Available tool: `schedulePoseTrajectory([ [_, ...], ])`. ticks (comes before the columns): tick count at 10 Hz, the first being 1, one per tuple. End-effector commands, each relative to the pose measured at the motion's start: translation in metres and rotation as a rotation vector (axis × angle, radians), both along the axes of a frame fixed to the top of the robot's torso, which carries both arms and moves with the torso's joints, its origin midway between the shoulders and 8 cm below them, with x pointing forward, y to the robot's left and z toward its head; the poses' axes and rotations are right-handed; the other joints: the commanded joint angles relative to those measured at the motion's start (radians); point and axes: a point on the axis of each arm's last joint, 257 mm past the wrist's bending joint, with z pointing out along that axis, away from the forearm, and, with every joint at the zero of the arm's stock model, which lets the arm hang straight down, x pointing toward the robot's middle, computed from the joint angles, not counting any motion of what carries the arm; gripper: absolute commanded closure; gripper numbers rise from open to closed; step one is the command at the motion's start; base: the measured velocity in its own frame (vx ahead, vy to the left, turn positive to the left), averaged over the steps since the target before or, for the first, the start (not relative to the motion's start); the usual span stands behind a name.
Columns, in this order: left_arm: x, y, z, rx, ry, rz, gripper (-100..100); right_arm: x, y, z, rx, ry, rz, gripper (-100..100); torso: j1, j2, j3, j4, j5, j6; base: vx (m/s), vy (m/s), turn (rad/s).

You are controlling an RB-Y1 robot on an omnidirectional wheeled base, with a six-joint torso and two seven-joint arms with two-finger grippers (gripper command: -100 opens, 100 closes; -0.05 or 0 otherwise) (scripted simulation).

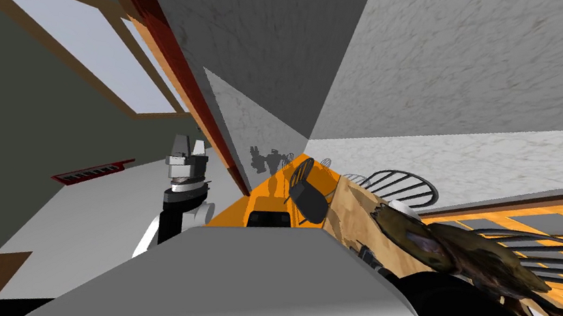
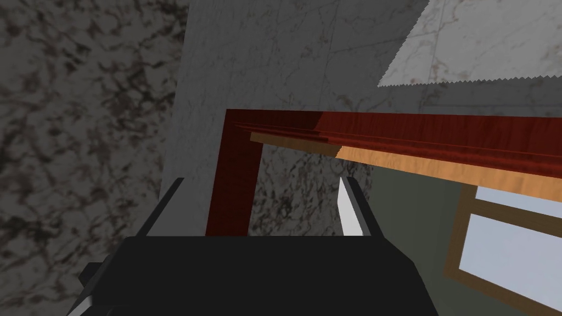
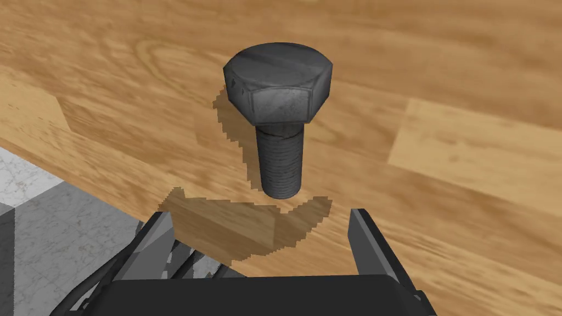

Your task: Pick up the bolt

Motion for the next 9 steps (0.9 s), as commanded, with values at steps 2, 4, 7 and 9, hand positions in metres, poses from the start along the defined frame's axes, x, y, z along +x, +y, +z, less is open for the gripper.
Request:
schedulePoseTrajectory([
  [2, 0.0, 0.0, 0.0, 0.0, 0.0, 0.0, 0, -0.015, -0.008, 0.0, -0.028, 0.024, 0.0, -100, 0.001, 0.0, 0.0, 0.0, 0.0, 0.0, -0.002, -0.048, 0.021],
  [4, 0.0, 0.0, 0.0, 0.0, 0.0, 0.0, 0, -0.019, -0.005, -0.01, -0.032, 0.031, -0.013, -100, 0.005, 0.0, 0.0, 0.0, 0.001, 0.0, -0.001, -0.02, 0.053],
  [7, 0.0, 0.0, 0.0, 0.0, 0.0, 0.0, 0, -0.02, -0.004, -0.014, -0.031, 0.033, -0.018, 100, 0.003, -0.001, -0.001, 0.0, 0.001, 0.0, 0.009, -0.03, 0.058],
  [9, 0.0, 0.0, 0.0, 0.0, 0.0, 0.0, 0, -0.02, -0.004, -0.014, -0.03, 0.034, -0.018, 100, 0.005, -0.001, 0.0, 0.0, 0.001, -0.001, 0.001, -0.002, 0.006],
])
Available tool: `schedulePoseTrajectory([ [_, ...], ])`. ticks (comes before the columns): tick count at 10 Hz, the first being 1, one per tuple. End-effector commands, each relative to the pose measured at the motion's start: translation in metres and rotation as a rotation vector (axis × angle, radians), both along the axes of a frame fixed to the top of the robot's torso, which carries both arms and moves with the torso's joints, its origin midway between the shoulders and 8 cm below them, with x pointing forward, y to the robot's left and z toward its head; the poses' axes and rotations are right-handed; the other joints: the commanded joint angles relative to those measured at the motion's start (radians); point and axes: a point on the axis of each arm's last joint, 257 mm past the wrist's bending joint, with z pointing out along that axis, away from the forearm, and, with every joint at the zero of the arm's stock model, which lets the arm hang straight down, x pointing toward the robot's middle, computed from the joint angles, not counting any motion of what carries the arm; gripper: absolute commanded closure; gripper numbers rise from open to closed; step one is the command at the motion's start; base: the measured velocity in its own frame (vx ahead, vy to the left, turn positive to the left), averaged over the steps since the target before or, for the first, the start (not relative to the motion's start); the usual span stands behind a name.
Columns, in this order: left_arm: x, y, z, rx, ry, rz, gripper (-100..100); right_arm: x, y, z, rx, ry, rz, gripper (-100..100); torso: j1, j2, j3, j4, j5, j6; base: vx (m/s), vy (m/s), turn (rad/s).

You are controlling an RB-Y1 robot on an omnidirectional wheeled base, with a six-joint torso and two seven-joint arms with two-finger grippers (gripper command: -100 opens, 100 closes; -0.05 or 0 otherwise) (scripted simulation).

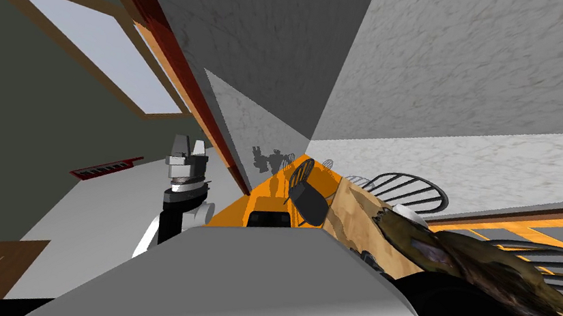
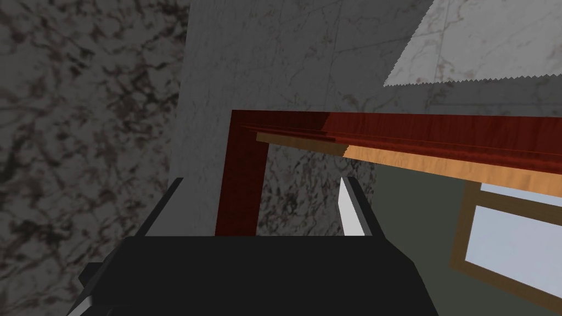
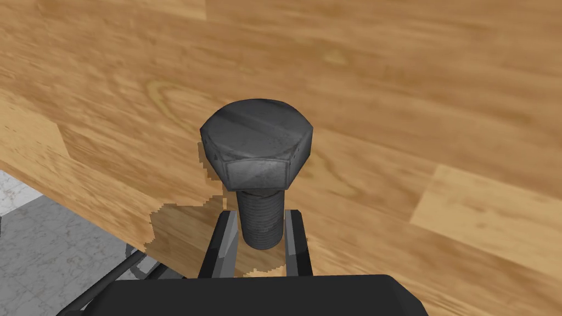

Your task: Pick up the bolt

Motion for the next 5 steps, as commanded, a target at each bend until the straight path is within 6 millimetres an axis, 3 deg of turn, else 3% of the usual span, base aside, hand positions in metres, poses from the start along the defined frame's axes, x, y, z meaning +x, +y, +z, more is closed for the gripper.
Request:
schedulePoseTrajectory([
  [1, 0.0, 0.0, 0.0, 0.0, 0.0, 0.0, 0, 0.0, 0.0, 0.0, 0.0, 0.0, 0.0, 100, 0.0, 0.0, 0.0, 0.0, 0.0, 0.0, 0.0, 0.0, 0.0],
  [2, 0.0, 0.0, 0.0, 0.0, 0.0, 0.0, 0, 0.0, 0.0, 0.0, 0.0, 0.0, 0.0, 100, 0.0, 0.0, 0.0, 0.0, 0.0, 0.0, 0.0, 0.0, 0.0],
  [3, 0.0, 0.0, 0.0, 0.0, 0.0, 0.0, 0, 0.0, 0.0, 0.0, 0.0, 0.0, 0.0, 0, 0.0, 0.0, 0.0, 0.0, 0.0, 0.0, 0.0, 0.0, 0.0],
  [4, 0.0, 0.0, 0.0, 0.0, 0.0, 0.0, 0, 0.002, -0.004, 0.012, 0.0, -0.005, 0.018, 100, 0.0, 0.0, 0.0, 0.0, 0.0, 0.0, -0.002, 0.047, -0.147],
  [5, 0.0, 0.0, 0.0, 0.0, 0.0, 0.0, 0, 0.002, -0.003, 0.007, -0.002, -0.003, 0.01, 100, 0.003, 0.001, 0.0, 0.0, 0.001, 0.002, -0.004, 0.031, -0.051],
])
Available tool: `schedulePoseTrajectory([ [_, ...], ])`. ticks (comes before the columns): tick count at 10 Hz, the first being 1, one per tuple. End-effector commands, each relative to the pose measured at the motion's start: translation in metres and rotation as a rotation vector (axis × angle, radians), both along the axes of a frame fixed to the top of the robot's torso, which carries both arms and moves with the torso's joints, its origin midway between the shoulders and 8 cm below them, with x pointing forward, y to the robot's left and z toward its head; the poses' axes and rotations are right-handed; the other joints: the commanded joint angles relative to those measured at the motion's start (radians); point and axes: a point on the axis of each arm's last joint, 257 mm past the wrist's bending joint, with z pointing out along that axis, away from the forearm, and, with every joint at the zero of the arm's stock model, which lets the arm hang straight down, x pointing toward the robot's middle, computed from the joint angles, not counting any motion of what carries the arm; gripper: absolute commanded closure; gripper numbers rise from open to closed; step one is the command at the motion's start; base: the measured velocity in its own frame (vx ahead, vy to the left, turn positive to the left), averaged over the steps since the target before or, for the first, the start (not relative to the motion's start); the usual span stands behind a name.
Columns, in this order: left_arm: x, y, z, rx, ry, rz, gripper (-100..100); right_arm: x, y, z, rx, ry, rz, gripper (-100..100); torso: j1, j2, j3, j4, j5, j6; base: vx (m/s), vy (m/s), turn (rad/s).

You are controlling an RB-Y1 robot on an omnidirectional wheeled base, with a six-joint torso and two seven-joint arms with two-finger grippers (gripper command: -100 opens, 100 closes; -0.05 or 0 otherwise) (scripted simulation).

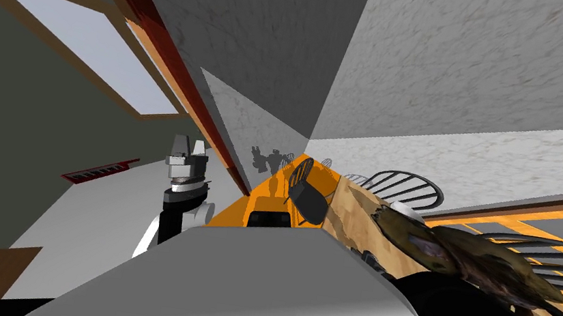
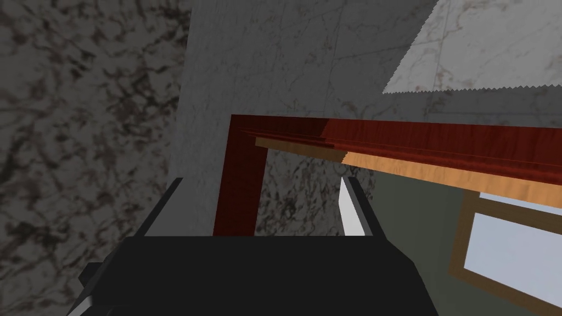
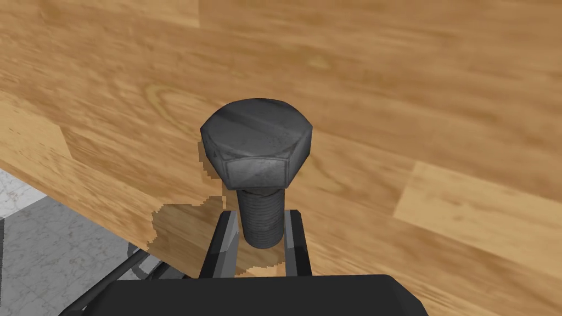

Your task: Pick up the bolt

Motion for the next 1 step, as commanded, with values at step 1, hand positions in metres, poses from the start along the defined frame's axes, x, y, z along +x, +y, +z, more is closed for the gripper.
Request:
schedulePoseTrajectory([
  [1, 0.0, 0.0, 0.0, 0.0, 0.0, 0.0, 0, 0.0, 0.0, 0.0, 0.0, 0.0, 0.0, 0, 0.0, 0.0, 0.0, 0.0, 0.0, 0.0, -0.002, 0.005, 0.004],
])
